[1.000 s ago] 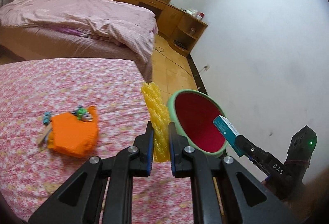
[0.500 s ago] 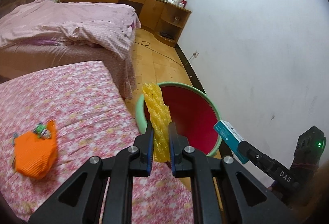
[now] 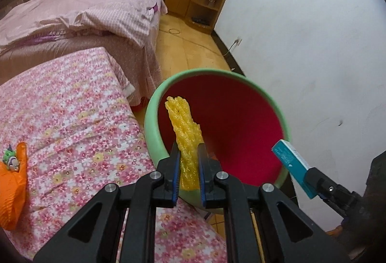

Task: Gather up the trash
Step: 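Open the right tool over the bucket dropping the box while the left tool drops the sleeve, then move both tools back over the remaining trash on the bed, then grasp the green plastic toy figure with the right tool, then grasp the flat wooden stick with the left tool, then carry the toy figure and wooden stick over the red bucket, then open both tools over the bucket to drop the toy and stick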

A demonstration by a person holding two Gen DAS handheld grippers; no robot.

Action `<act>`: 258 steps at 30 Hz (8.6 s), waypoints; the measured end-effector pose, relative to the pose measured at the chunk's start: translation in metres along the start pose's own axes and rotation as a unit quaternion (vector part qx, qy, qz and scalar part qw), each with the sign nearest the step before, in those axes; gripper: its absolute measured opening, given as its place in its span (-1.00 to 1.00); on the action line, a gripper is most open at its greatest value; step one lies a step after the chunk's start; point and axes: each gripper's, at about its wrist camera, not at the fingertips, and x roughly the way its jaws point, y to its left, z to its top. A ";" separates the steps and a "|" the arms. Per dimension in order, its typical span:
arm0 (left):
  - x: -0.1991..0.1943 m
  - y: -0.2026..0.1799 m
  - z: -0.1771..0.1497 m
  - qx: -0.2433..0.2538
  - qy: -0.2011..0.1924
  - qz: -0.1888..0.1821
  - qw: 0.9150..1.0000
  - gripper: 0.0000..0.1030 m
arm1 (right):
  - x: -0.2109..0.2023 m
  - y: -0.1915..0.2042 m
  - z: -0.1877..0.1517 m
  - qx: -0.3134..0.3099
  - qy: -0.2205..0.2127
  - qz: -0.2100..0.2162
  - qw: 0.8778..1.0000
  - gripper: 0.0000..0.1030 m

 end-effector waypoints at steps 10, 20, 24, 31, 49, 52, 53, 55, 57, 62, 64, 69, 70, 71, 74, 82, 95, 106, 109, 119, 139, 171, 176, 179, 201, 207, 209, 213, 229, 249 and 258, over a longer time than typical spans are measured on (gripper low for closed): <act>0.009 0.008 -0.003 -0.002 0.003 0.014 1.000 -0.46 | 0.021 -0.005 0.006 0.001 0.014 -0.004 1.000 0.08; 0.008 0.016 -0.006 -0.030 0.019 0.005 0.999 -0.18 | 0.031 0.001 0.013 -0.011 0.017 -0.014 1.000 0.11; -0.008 0.018 -0.009 -0.028 0.008 0.006 1.000 -0.10 | 0.029 0.002 0.012 -0.007 0.019 -0.015 1.000 0.18; -0.043 0.028 -0.017 -0.043 -0.010 0.011 0.999 -0.03 | 0.022 0.008 0.007 -0.003 0.021 -0.005 1.000 0.19; -0.127 0.084 -0.053 -0.102 -0.047 0.093 0.989 -0.03 | -0.001 0.059 -0.018 -0.051 0.028 0.022 0.998 0.22; -0.139 0.100 -0.059 -0.119 -0.052 0.104 0.986 -0.03 | -0.002 0.071 -0.024 -0.066 0.033 0.027 0.997 0.23; -0.143 0.105 -0.062 -0.122 -0.055 0.109 0.985 -0.03 | -0.002 0.074 -0.027 -0.069 0.035 0.030 0.997 0.23; -0.150 0.113 -0.066 -0.128 -0.060 0.120 0.983 -0.03 | -0.001 0.082 -0.031 -0.076 0.039 0.034 0.996 0.23; -0.158 0.123 -0.071 -0.136 -0.065 0.129 0.980 -0.03 | -0.001 0.089 -0.035 -0.083 0.042 0.037 0.995 0.24; -0.170 0.146 -0.082 -0.158 -0.072 0.146 0.974 -0.03 | 0.003 0.106 -0.048 -0.103 0.055 0.043 0.992 0.26; -0.173 0.153 -0.086 -0.165 -0.074 0.153 0.972 -0.03 | 0.005 0.113 -0.053 -0.110 0.061 0.044 0.991 0.27; -0.182 0.177 -0.095 -0.185 -0.082 0.169 0.965 -0.03 | 0.015 0.135 -0.065 -0.135 0.077 0.047 0.987 0.28; -0.183 0.182 -0.096 -0.189 -0.084 0.172 0.963 -0.03 | 0.017 0.140 -0.067 -0.139 0.080 0.048 0.986 0.28; -0.185 0.188 -0.098 -0.193 -0.085 0.176 0.961 -0.03 | 0.020 0.145 -0.069 -0.144 0.084 0.050 0.985 0.28; -0.187 0.202 -0.101 -0.204 -0.086 0.185 0.958 -0.03 | 0.029 0.157 -0.074 -0.156 0.095 0.054 0.982 0.28; -0.185 0.241 -0.095 -0.211 -0.079 0.214 0.950 -0.03 | 0.055 0.198 -0.089 -0.210 0.117 0.055 0.969 0.28; -0.168 0.304 -0.100 -0.250 -0.093 0.232 0.936 -0.02 | 0.121 0.268 -0.109 -0.286 0.151 0.065 0.944 -0.12; -0.160 0.319 -0.110 -0.260 -0.097 0.218 0.936 -0.02 | 0.176 0.307 -0.131 -0.350 0.179 0.064 0.918 -0.20; -0.160 0.318 -0.110 -0.256 -0.098 0.214 0.938 -0.02 | 0.188 0.311 -0.134 -0.357 0.180 0.056 0.915 -0.20; -0.154 0.313 -0.107 -0.245 -0.098 0.212 0.941 -0.02 | 0.198 0.313 -0.144 -0.367 0.173 0.057 0.912 -0.54; -0.133 0.262 -0.094 -0.131 -0.032 0.181 0.974 0.04 | 0.109 0.231 -0.095 -0.246 0.126 0.078 0.958 -0.54; -0.175 0.232 -0.119 -0.172 -0.068 0.139 0.973 -0.81 | 0.056 0.195 -0.094 -0.194 0.115 0.112 0.968 -0.54; -0.203 0.209 -0.118 -0.162 -0.100 0.125 0.974 -0.81 | 0.037 0.199 -0.094 -0.192 0.104 0.126 0.968 -0.54; -0.215 0.197 -0.116 -0.158 -0.110 0.112 0.975 -0.81 | 0.023 0.200 -0.094 -0.192 0.093 0.133 0.968 -0.54; -0.208 0.089 -0.079 -0.096 -0.101 0.032 0.990 -0.81 | -0.037 0.153 -0.046 -0.160 0.025 0.118 0.980 -0.54; -0.175 0.058 -0.056 -0.069 -0.081 0.018 0.994 -0.81 | -0.038 0.125 -0.018 -0.142 0.005 0.100 0.985 -0.54; -0.160 0.045 -0.048 -0.055 -0.071 0.014 0.996 -0.81 | -0.035 0.114 -0.008 -0.134 0.002 0.094 0.986 -0.54; -0.133 0.023 -0.036 -0.035 -0.054 0.006 0.998 -0.81 | -0.025 0.087 0.011 -0.113 0.000 0.082 0.990 -0.54; -0.025 -0.018 -0.006 0.000 0.012 -0.006 1.000 -0.81 | 0.025 0.007 0.039 -0.055 0.029 0.033 0.998 -0.54; 0.016 -0.012 -0.008 0.004 0.049 -0.013 0.999 -0.77 | 0.053 -0.010 0.038 -0.026 0.051 0.028 0.998 -0.54; -0.014 -0.016 -0.016 0.013 0.034 -0.001 0.999 -0.33 | 0.047 -0.004 0.035 -0.029 0.050 0.028 0.998 -0.37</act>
